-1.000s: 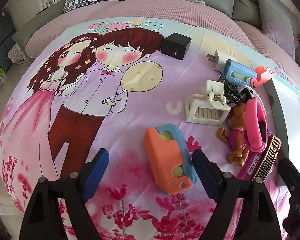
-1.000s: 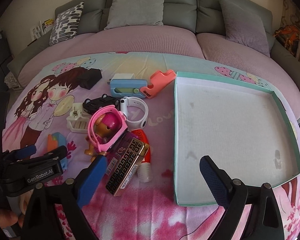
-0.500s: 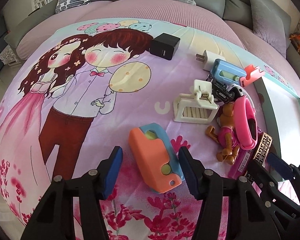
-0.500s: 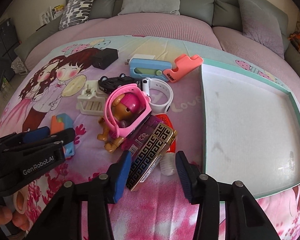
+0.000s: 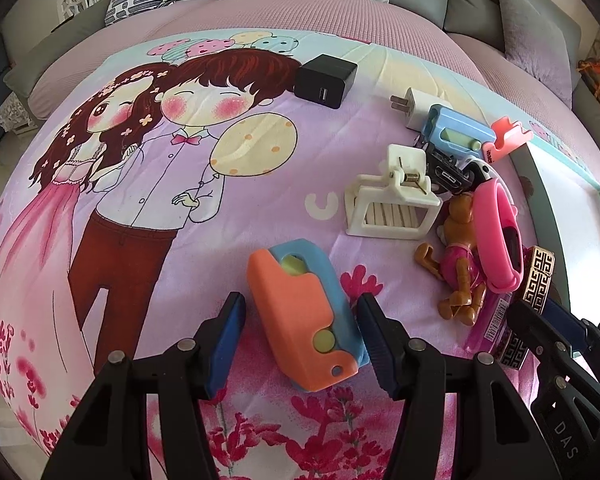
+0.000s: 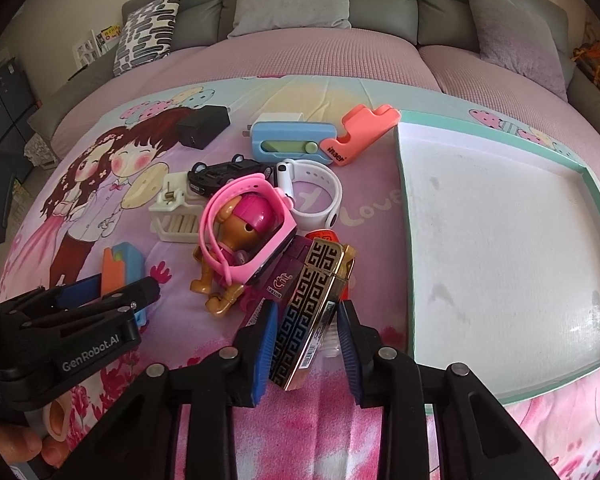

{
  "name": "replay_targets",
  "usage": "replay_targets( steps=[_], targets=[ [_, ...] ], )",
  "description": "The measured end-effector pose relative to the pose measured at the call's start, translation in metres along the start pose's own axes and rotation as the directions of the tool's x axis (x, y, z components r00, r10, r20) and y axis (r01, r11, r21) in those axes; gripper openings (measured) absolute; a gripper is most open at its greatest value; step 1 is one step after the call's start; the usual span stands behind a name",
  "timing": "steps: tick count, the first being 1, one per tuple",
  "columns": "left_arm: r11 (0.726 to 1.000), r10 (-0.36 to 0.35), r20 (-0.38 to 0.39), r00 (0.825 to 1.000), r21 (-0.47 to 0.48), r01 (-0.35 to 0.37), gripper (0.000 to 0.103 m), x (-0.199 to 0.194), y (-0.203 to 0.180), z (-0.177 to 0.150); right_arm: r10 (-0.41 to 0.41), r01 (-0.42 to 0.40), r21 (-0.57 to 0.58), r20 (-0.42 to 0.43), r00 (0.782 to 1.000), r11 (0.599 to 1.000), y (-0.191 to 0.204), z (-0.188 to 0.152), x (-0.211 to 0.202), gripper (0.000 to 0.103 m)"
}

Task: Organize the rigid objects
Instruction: 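Close the left tool on the orange-blue toy while the right tool grasps the gold box, then carry both items over the tray and open both tools to drop them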

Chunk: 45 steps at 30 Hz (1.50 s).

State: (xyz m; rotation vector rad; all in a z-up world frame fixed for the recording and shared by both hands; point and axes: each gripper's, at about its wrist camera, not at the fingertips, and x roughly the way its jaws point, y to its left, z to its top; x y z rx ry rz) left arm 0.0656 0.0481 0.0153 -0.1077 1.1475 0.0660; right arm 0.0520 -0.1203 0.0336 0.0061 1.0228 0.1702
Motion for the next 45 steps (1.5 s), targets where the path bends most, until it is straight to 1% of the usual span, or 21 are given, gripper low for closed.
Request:
replay_targets(
  steps=[2,3,4,8,13,17,25,28,35,40,43,45],
  targets=[
    [1.000,0.000,0.001,1.000,0.001,0.000,0.058,0.000,0.000,0.000,0.010,-0.010,0.009,0.000,1.000,1.000,-0.003,0.000,-0.001,0.029],
    [1.000,-0.001,0.002,1.000,0.001,0.001,0.055,0.000,0.000,0.000,0.014,-0.014,0.012,-0.001,1.000,1.000,-0.004,0.000,-0.001,0.029],
    [1.000,-0.001,0.004,1.000,-0.001,0.001,0.054,-0.001,0.000,0.000,0.015,-0.015,0.012,-0.003,1.000,1.000,-0.004,0.001,-0.002,0.028],
    [1.000,-0.006,0.008,1.000,-0.009,0.006,0.052,-0.003,0.002,0.000,0.011,-0.011,0.012,0.001,1.000,1.000,-0.007,0.001,-0.005,0.027],
    [1.000,-0.006,0.015,1.000,-0.012,0.006,0.050,-0.003,0.003,0.002,0.027,-0.028,0.023,0.013,1.000,0.999,-0.010,0.000,-0.008,0.026],
    [1.000,-0.017,0.031,0.999,-0.020,0.018,0.046,-0.007,0.006,0.003,0.041,-0.042,0.032,0.030,0.999,0.999,-0.011,0.001,-0.013,0.026],
    [0.999,-0.035,0.101,0.994,-0.035,0.039,0.044,-0.028,0.010,0.008,0.055,-0.059,0.055,0.073,0.996,0.997,-0.014,0.004,-0.023,0.026],
    [0.998,-0.042,0.146,0.988,-0.043,0.048,0.044,-0.043,0.012,0.009,0.056,-0.063,0.068,0.098,0.994,0.996,-0.018,0.006,-0.030,0.026],
    [0.998,-0.048,0.220,0.974,-0.034,0.057,0.044,-0.069,0.011,0.013,0.054,-0.067,0.090,0.135,0.989,0.994,-0.026,0.009,-0.042,0.026],
    [0.998,-0.050,0.247,0.968,-0.016,0.055,0.044,-0.080,0.005,0.015,0.054,-0.068,0.094,0.150,0.987,0.993,-0.030,0.010,-0.045,0.026],
    [0.999,-0.048,0.257,0.965,0.003,0.049,0.044,-0.084,-0.004,0.015,0.059,-0.078,0.107,0.179,0.982,0.991,-0.038,0.011,-0.052,0.026],
    [0.998,-0.061,0.267,0.962,0.019,0.057,0.044,-0.088,-0.011,0.016,0.059,-0.084,0.120,0.202,0.978,0.989,-0.044,0.012,-0.058,0.026]
  ],
)
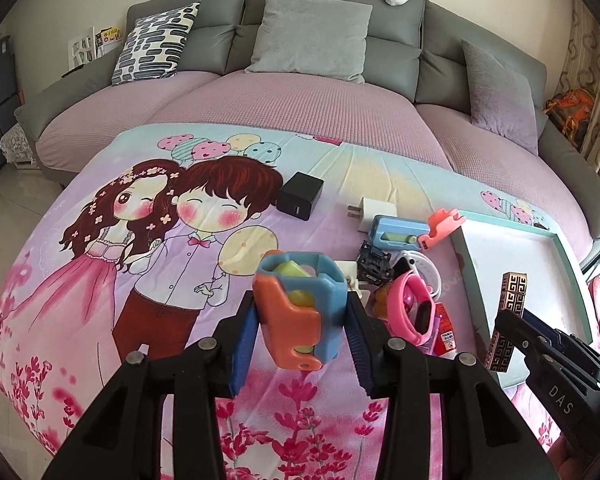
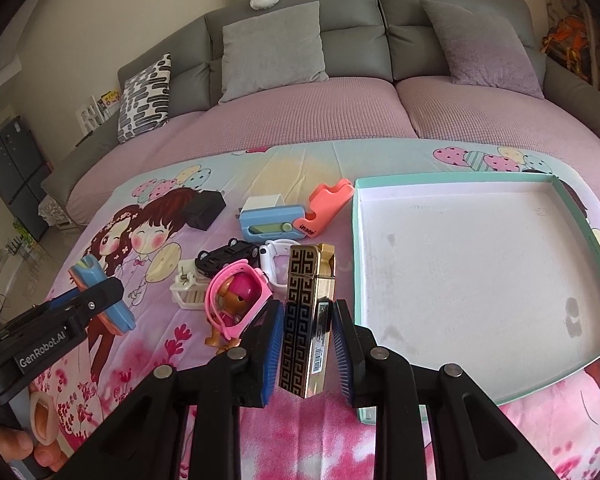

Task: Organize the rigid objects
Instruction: 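Carry both items over the tray and open both tools to drop them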

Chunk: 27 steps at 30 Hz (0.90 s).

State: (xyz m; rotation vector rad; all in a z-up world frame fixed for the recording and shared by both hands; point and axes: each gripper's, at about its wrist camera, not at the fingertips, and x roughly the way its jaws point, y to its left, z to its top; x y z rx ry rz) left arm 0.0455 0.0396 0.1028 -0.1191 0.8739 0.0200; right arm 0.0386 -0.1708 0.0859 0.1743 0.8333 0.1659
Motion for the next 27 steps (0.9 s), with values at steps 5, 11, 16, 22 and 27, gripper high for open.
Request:
replay_targets(
  steps=[5,11,16,22,27],
  targets=[
    [0.998,-0.027,0.025,0.999,0.052,0.026,0.044,-0.008,-0.025,0.006,-0.036,0.034,0.042,0.065,0.997,0.999,-0.022,0.008,-0.017,0.026],
    [0.987,-0.061,0.022,0.998,0.150,0.057,0.044,-0.008,-0.072,0.013,-0.119,0.106,0.137,0.092,0.989,0.985,-0.068,0.013,-0.025,0.026],
    [0.962,-0.111,0.027,0.993,0.256,0.100,0.044,-0.010,-0.122,0.020,-0.231,0.216,0.166,0.080,0.970,0.962,-0.104,0.010,-0.026,0.027],
    [0.924,-0.154,0.027,0.988,0.358,0.134,0.044,-0.004,-0.181,0.028,-0.310,0.284,0.270,0.057,0.949,0.920,-0.151,0.002,-0.029,0.027],
    [0.911,-0.182,-0.006,0.983,0.376,0.170,0.044,0.015,-0.218,0.026,-0.377,0.342,0.324,0.051,0.925,0.882,-0.178,0.001,-0.035,0.027]
  ],
)
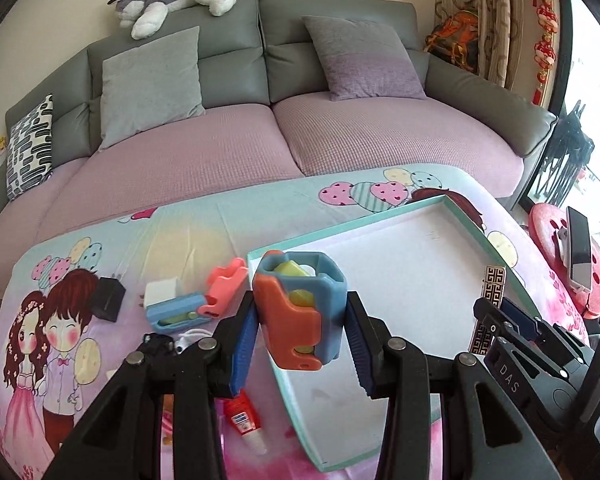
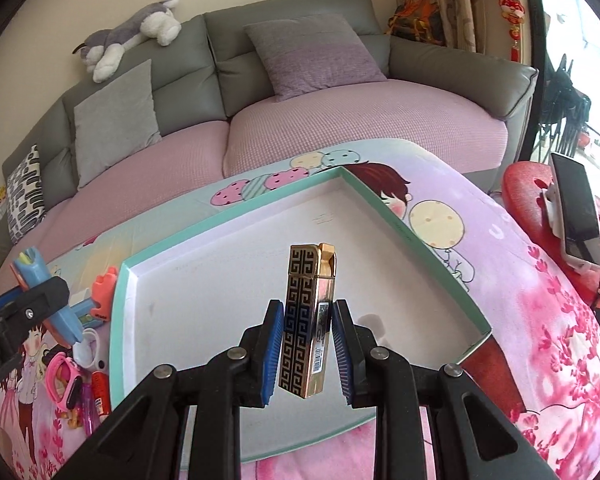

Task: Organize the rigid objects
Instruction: 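Carry both items over the tray and open both tools to drop them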

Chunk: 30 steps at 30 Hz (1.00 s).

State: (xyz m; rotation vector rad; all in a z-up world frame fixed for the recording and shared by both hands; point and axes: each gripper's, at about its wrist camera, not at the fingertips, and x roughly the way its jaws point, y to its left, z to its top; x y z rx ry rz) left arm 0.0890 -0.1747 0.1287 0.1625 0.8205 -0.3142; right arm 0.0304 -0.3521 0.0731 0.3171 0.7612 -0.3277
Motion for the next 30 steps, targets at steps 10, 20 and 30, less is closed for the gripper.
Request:
replay_targets(
  steps=[10,20,30],
  targets=[
    [0.999,-0.049,-0.044,0.998,0.019,0.050,0.044,0.038,-0.044,-0.012,-0.069,0.069,0.084,-0.004,0.998,0.994,-0.034,0.000,0.007,0.027],
    [0.998,-0.064,-0.079,0.995,0.019,0.065,0.044,0.050,-0.049,-0.027,-0.090,0.093,0.062,-0.055,0.994,0.994,-0.033,-0.005,0.020,0.027],
    [0.998,-0.044,-0.087,0.995,-0.042,0.040,0.053,0.049,-0.031,-0.025,-0.098,0.100,0.038,-0.055,0.994,0.994,-0.025,-0.005,0.022,0.027]
  ],
)
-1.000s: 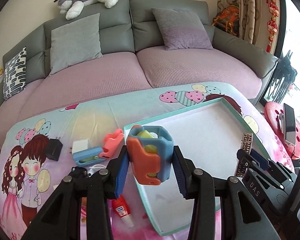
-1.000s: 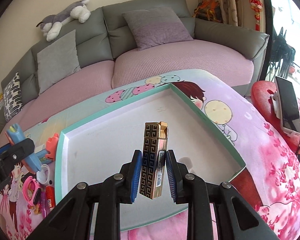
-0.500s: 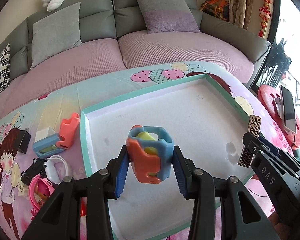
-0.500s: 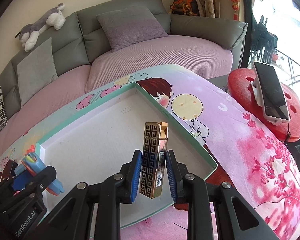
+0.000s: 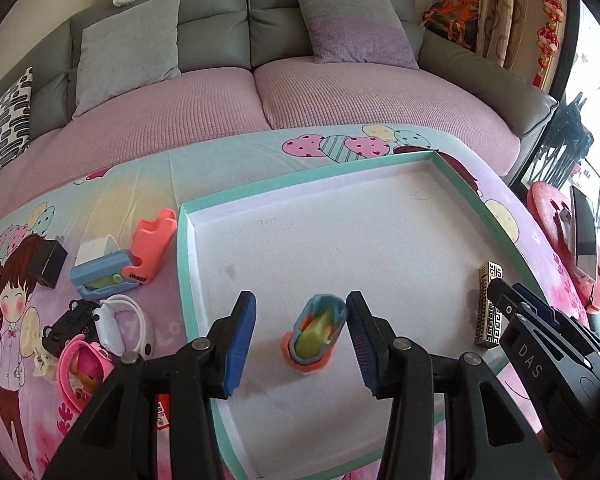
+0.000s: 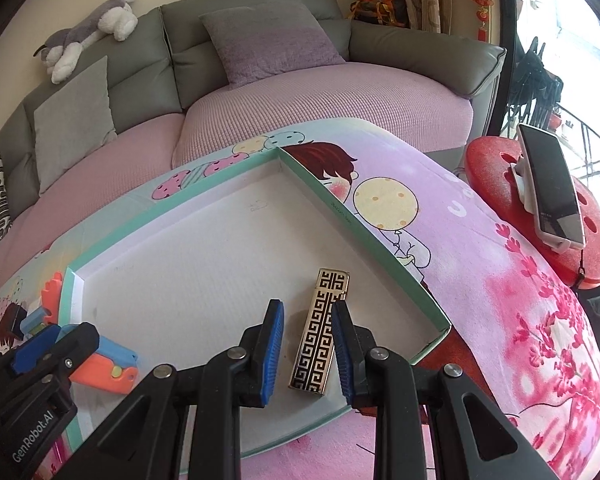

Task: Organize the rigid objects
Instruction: 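Carry both items over the tray and open both tools to drop them, then withdraw both tools from the tray back toward the remaining items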

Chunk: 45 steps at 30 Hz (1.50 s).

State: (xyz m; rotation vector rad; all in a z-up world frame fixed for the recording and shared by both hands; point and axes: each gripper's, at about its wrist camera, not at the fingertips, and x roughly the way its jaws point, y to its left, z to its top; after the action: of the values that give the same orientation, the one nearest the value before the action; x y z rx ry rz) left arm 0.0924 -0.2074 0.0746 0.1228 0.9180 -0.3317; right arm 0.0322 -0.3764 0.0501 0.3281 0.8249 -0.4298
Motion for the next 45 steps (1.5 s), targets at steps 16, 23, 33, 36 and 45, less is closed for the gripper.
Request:
replay_targets(
  steps=[16,23,33,36,45],
  targets=[
    [0.995,0.040,0.049,0.998,-0.092,-0.035,0.061,-0.023,0.034,0.006,-0.016,0.016,-0.016,0.003,1.000,1.000,0.006,-0.001,0.002,0.075],
    [0.985,0.079,0.081,0.994,-0.158,-0.066,0.090,-0.033,0.058,0.005,-0.011,0.012,-0.024,0.015,1.000,1.000,0.011,-0.002,0.002,0.098],
    [0.971,0.112,0.013,0.994,-0.213,-0.107,0.090,-0.018,0.084,-0.005,-0.027,0.028,-0.015,0.053,0.998,0.999,0.013,-0.001,-0.007,0.102],
    [0.972,0.113,0.003,0.994,-0.208,-0.110,0.090,-0.018,0.085,-0.008,-0.033,0.032,0.013,0.093,0.995,0.999,0.009,0.003,-0.019,0.102],
    [0.962,0.124,0.025,0.992,-0.247,-0.114,0.090,-0.030,0.102,-0.010,-0.062,0.042,0.101,0.195,0.979,0.994,-0.002,0.010,-0.045,0.102]
  ],
)
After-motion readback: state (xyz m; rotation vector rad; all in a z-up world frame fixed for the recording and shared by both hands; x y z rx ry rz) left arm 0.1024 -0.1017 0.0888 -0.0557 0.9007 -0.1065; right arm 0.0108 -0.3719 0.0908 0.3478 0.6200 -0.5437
